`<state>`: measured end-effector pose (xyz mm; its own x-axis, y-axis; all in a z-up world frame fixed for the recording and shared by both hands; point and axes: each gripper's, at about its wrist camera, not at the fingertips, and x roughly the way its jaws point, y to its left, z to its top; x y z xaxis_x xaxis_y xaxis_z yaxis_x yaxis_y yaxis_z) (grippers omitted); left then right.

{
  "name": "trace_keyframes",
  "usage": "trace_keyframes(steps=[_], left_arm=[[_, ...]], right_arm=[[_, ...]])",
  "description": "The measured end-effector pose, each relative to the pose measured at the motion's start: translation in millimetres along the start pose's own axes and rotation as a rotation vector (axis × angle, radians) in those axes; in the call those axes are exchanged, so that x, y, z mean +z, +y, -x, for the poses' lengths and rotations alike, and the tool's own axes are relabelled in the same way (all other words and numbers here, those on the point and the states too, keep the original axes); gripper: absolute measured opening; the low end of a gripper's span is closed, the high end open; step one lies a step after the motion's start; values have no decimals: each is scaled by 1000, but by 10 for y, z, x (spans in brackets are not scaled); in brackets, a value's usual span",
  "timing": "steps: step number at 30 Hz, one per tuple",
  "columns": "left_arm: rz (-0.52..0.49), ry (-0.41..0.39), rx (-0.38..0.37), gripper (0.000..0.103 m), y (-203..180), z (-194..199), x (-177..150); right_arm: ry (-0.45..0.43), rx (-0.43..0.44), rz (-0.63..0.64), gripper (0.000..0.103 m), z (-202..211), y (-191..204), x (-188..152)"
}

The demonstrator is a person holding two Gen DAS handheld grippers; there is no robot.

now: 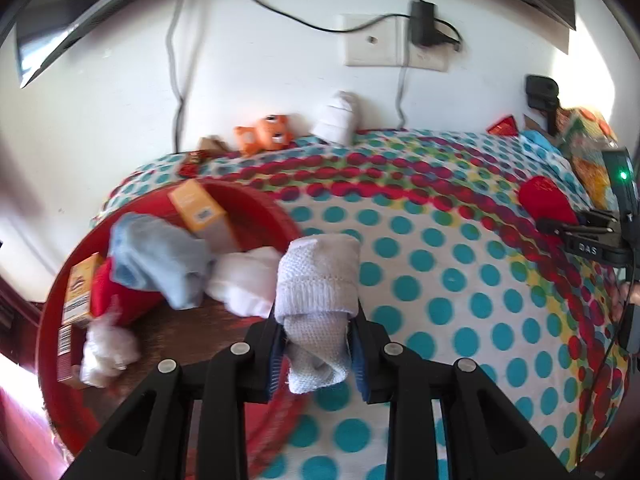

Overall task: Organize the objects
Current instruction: 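Lift the white sock with the left gripper toward the red tray, then lower the white sock into the red tray and open the left gripper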

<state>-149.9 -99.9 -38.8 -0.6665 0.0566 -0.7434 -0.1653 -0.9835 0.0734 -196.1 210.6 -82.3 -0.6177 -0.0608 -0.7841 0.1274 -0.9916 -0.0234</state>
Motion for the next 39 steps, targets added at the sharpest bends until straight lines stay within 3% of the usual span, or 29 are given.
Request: trace_keyframes(steps=[21, 39], left_arm=[[135, 46, 104, 28, 1043, 7, -276], [185, 76, 145, 30, 1578, -37, -449]], right_arm=[[0, -8, 6, 40, -8, 13, 8], [-6, -53, 45, 40, 18, 73, 20]])
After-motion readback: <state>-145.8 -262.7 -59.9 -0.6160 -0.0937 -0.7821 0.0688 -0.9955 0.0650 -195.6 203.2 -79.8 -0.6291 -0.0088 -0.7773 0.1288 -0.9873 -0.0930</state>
